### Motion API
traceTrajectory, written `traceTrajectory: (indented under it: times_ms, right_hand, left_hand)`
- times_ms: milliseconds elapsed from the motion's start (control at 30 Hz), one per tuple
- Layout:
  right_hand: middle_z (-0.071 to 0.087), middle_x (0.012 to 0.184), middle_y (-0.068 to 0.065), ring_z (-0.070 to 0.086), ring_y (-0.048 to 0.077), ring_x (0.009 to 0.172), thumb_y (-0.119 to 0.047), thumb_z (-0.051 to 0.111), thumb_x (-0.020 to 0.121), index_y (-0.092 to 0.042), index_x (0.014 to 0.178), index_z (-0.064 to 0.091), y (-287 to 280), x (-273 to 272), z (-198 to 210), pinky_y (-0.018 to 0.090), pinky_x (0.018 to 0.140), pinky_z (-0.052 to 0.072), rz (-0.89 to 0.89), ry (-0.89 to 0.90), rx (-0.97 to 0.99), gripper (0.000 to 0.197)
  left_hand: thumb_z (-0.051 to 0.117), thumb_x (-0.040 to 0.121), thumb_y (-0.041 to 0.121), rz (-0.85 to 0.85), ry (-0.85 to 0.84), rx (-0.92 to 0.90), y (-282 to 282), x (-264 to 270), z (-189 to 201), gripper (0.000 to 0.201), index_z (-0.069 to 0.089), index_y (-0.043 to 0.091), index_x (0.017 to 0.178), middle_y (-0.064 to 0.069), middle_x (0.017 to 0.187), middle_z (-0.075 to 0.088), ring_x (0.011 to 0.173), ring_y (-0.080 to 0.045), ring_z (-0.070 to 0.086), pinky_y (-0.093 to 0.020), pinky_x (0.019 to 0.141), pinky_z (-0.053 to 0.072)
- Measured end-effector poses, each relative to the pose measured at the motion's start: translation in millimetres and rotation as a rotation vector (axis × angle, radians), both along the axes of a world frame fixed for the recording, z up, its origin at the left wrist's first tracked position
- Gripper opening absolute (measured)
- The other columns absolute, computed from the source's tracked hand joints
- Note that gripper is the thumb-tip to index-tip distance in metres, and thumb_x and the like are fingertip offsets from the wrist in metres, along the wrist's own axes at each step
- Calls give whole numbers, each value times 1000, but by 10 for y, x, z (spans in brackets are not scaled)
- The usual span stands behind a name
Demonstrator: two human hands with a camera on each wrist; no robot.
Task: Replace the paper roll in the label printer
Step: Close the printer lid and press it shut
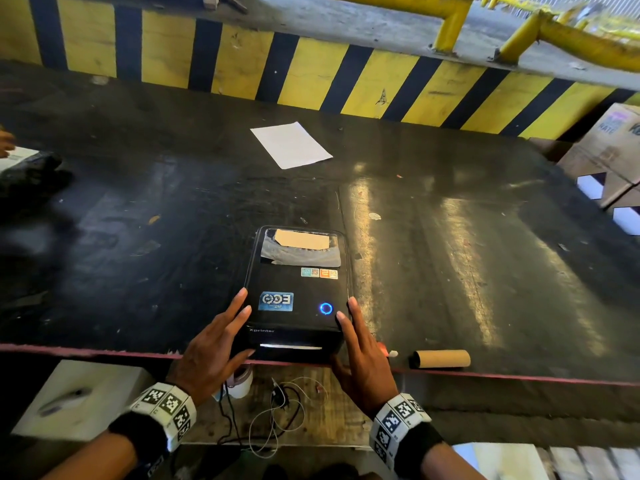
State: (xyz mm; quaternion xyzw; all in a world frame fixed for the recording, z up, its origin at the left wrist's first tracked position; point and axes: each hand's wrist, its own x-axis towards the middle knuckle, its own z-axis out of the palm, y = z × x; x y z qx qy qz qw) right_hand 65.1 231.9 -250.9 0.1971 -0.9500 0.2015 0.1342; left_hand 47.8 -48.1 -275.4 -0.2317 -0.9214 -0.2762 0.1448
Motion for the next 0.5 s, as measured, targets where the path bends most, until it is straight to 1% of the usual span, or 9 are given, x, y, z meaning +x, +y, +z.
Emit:
traceTrajectory:
  times_ms: [100,200,233,333,400,433,467,500]
  right_hand:
    - [21,151,14,61,28,116,-21,85,64,-9,139,31,-14,12,1,23,85,37,-2,-28,-13,94]
    - [20,151,12,60,28,117,-21,85,64,-10,139,31,-1,23,-24,23,85,37,-5,-40,-9,94]
    - [20,152,12,60,28,117,-21,85,63,-10,140,31,0,25,-21,23,85,37,-5,-46,-8,94]
    - [17,154,9,59,27,118,-20,85,63,-11,141,29,6,24,-28,22,86,37,-3,-50,-27,96]
    - [5,159,1,52,21,124,-19,83,66,-16,145,23,4,43,-44,19,91,33,9,-45,-48,100]
    - [-4,160,-4,45,17,127,-19,82,68,-21,148,17,14,39,-66,15,94,28,15,-39,-51,102]
    - [-10,160,-8,38,14,129,-18,80,70,-25,149,11,24,44,-79,11,96,22,27,-57,-55,105]
    - [-14,159,-12,34,12,130,-18,78,72,-29,150,5,32,53,-92,8,95,16,42,-58,-59,107]
  left_hand:
    - [45,85,54,3,17,-1,-6,2,0,74,28,9,141,9,160,0,141,8,7,-39,101,39]
    - [42,86,57,-4,-2,-2,-17,10,-36,74,26,10,142,7,160,1,141,6,10,-35,101,39]
    - [45,85,55,-3,-14,1,-15,15,-40,75,26,11,143,7,160,2,140,3,13,-34,101,40]
    - [60,79,38,-7,-7,23,13,26,-50,78,22,15,144,5,160,1,137,-6,23,-37,100,42]
    - [69,74,29,19,6,22,18,81,-83,93,12,22,148,4,161,-3,135,-12,27,-38,100,42]
    - [73,72,24,50,14,23,27,109,-122,103,5,25,149,4,160,-5,135,-15,28,-40,100,40]
    - [77,69,20,89,-17,32,63,167,-172,112,0,27,150,5,160,-7,135,-18,29,-42,100,39]
    - [81,66,16,135,-16,42,117,226,-229,120,-4,26,150,7,160,-9,134,-20,30,-44,99,39]
